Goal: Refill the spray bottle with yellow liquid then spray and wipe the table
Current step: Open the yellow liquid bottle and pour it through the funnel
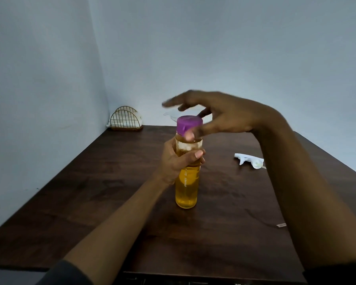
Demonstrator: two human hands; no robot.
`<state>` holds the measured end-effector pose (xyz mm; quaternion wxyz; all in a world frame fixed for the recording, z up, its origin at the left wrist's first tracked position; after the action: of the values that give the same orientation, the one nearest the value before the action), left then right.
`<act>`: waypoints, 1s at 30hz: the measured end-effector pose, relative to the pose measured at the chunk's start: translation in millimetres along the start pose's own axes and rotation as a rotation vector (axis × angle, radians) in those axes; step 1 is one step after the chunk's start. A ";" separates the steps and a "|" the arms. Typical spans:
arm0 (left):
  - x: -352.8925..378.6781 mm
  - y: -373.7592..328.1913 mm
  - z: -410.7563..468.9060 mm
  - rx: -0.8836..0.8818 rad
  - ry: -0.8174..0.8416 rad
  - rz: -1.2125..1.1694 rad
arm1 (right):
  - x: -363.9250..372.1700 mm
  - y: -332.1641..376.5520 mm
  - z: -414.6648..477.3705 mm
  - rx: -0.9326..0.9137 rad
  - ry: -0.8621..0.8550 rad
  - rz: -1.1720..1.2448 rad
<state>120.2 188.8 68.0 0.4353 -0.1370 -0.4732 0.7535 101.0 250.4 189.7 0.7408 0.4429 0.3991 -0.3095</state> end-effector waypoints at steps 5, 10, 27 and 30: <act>-1.9 5.7 -2.7 -0.033 0.024 0.006 | -39.6 1.5 -5.0 0.243 -0.428 -0.368; -3.1 18.9 -14.3 -0.091 0.041 -0.009 | -15.8 -3.7 8.6 0.387 -0.267 -0.609; -5.2 20.7 -14.6 -0.109 0.028 0.018 | -43.4 -17.4 -1.9 0.461 -0.358 -0.605; -5.3 19.8 -14.6 -0.105 0.024 0.023 | -30.9 -12.3 3.8 0.452 -0.313 -0.596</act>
<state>121.9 189.9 42.9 0.4245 -0.1739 -0.5053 0.7310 77.0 245.1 212.6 0.5544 0.4070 0.3142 -0.6544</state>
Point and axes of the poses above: each hand's wrist, its own z-axis towards the middle knuckle, its own x-axis out of the palm, y = z × x, the point moved 9 cm from there along z, towards the middle knuckle, and after that the axes turned 3 degrees about -y, right-handed, at the moved point
